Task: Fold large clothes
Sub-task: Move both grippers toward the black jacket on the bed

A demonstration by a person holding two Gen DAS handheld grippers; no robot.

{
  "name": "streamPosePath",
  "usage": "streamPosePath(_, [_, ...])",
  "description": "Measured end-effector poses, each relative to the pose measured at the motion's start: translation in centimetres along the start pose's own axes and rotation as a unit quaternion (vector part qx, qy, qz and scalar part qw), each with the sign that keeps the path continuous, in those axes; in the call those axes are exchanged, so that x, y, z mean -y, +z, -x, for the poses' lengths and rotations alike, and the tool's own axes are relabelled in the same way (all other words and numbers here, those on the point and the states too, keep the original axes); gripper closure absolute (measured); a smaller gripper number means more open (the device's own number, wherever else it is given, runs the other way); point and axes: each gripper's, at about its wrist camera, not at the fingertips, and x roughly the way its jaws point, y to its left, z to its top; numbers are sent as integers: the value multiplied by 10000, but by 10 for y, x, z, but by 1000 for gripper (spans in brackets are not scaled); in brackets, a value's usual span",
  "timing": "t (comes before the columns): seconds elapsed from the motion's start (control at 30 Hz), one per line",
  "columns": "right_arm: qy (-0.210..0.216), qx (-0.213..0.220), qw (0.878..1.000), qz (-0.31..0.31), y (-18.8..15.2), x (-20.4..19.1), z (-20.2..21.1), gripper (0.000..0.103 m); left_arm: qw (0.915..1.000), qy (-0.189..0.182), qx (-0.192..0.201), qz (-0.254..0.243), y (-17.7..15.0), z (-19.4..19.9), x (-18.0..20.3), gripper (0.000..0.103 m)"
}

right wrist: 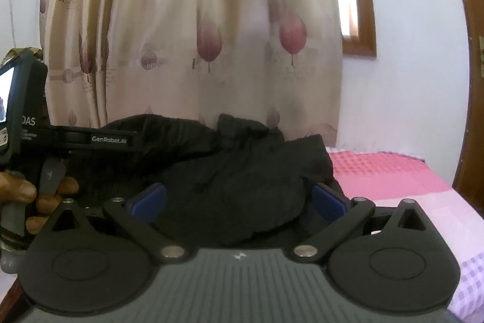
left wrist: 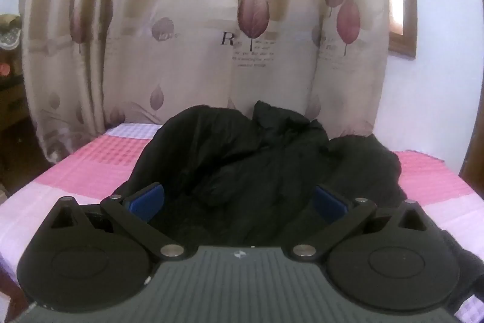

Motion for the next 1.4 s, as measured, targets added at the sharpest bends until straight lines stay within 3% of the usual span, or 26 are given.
streamPosePath(0.53, [-119, -269, 9996, -54, -6, -9, 5, 0, 9989, 292, -362, -19, -20, 6, -13, 0])
streamPosePath(1.4, [43, -405, 9992, 42, -6, -23, 11, 0, 9985, 383, -374, -92, -35, 21, -24, 0])
